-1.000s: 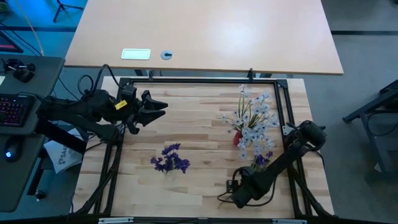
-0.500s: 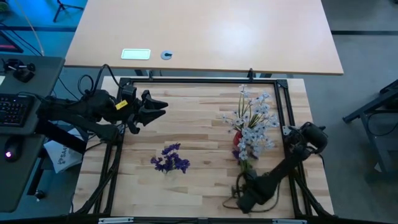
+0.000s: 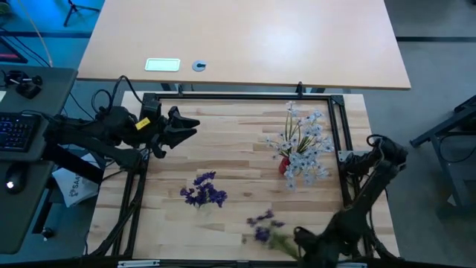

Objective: Sort flowers into vase by color
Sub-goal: Put the violet flowers into the transparent vase

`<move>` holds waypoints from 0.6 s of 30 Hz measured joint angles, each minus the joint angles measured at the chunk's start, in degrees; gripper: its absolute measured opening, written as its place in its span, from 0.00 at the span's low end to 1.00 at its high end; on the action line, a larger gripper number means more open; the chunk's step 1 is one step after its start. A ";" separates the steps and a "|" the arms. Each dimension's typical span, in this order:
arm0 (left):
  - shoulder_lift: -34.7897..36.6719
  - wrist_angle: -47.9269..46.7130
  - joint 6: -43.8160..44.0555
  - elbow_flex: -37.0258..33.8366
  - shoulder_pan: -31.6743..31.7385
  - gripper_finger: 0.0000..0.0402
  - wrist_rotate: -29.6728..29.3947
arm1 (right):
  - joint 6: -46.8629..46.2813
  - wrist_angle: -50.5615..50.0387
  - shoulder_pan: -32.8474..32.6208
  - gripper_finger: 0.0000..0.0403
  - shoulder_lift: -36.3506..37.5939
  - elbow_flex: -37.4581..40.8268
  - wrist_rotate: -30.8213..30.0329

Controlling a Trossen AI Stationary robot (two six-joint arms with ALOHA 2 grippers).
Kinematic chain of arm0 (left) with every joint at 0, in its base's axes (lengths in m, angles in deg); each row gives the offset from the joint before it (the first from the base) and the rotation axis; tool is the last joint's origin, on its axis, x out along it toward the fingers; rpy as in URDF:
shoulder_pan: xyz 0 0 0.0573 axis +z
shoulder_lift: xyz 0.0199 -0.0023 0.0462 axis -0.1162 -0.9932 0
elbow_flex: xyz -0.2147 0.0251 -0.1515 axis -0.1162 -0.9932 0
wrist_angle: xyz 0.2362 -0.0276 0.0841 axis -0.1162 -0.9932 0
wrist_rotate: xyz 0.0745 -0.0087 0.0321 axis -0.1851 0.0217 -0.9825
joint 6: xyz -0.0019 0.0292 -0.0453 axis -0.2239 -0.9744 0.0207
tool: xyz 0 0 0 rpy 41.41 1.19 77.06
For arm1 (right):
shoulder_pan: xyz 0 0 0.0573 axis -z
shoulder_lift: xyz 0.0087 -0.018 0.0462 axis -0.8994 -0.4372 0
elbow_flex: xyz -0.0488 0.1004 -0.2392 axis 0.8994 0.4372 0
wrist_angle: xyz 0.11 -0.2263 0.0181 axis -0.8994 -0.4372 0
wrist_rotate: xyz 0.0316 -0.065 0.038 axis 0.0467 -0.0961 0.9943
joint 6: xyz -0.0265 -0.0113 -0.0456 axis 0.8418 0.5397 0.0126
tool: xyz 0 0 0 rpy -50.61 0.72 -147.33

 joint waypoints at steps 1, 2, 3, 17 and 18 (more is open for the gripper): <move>0.00 0.85 -0.04 0.00 0.00 0.45 0.00 | 3.52 1.86 0.74 0.00 -0.14 0.02 0.10; 0.00 1.87 -0.12 0.00 0.00 0.45 0.04 | 7.02 3.88 1.66 0.00 -0.26 0.01 0.09; 0.00 3.00 -0.12 0.00 0.00 0.45 0.37 | 10.92 5.80 2.53 0.00 -0.37 0.01 -0.15; 2.37 19.50 -0.55 0.07 -0.03 0.45 8.28 | 70.30 46.48 14.87 0.00 -0.31 0.02 -2.25; 2.78 19.46 -0.72 0.07 -0.03 0.45 8.31 | 73.45 47.10 15.89 0.00 -0.28 0.01 -2.25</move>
